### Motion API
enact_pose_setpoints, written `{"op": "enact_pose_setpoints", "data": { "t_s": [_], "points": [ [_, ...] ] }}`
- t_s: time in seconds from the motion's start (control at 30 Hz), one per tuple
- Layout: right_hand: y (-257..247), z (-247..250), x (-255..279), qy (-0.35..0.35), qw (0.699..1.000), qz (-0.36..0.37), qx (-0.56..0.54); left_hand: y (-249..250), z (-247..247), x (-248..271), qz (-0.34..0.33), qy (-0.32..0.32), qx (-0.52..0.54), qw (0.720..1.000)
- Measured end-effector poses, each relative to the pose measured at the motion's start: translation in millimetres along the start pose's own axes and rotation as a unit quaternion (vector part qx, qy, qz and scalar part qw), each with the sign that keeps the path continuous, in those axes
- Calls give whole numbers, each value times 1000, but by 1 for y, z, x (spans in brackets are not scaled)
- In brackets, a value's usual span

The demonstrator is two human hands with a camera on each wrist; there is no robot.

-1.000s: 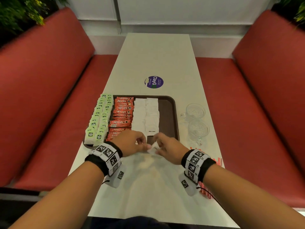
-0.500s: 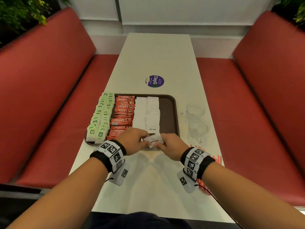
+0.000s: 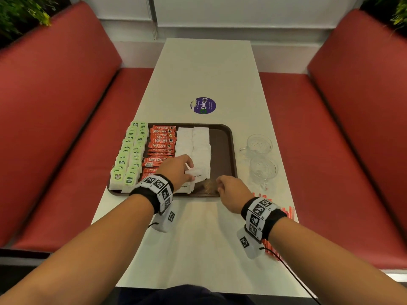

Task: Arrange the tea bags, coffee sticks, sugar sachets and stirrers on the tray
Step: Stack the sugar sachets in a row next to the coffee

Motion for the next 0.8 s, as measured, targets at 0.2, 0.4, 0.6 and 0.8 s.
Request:
{"op": "enact_pose_setpoints", "data": {
  "t_s": [0.2, 0.4, 0.6, 0.8],
  "points": [
    [1, -5, -19, -21, 998, 9, 55, 10, -26, -27, -17, -80, -78, 994],
    [-6, -14, -50, -36, 997, 30, 66, 10, -29, -45, 8, -60, -109, 992],
    [-9, -26, -64, -44, 997, 14, 66, 1, -32, -49, 33, -47, -128, 990],
    [-7, -21, -71, -6, 999, -24, 31, -1, -32, -49, 24, -50, -128, 990]
  ]
}}
Point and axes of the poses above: each hand's wrist, its own x-axis away from the middle knuckle, its own z-axis out of the back of the hand, y = z × x, the point moved 5 cm from there along -x, towards the middle knuckle, and after that the axes turned 7 degrees about y, right-handed, at the moved point
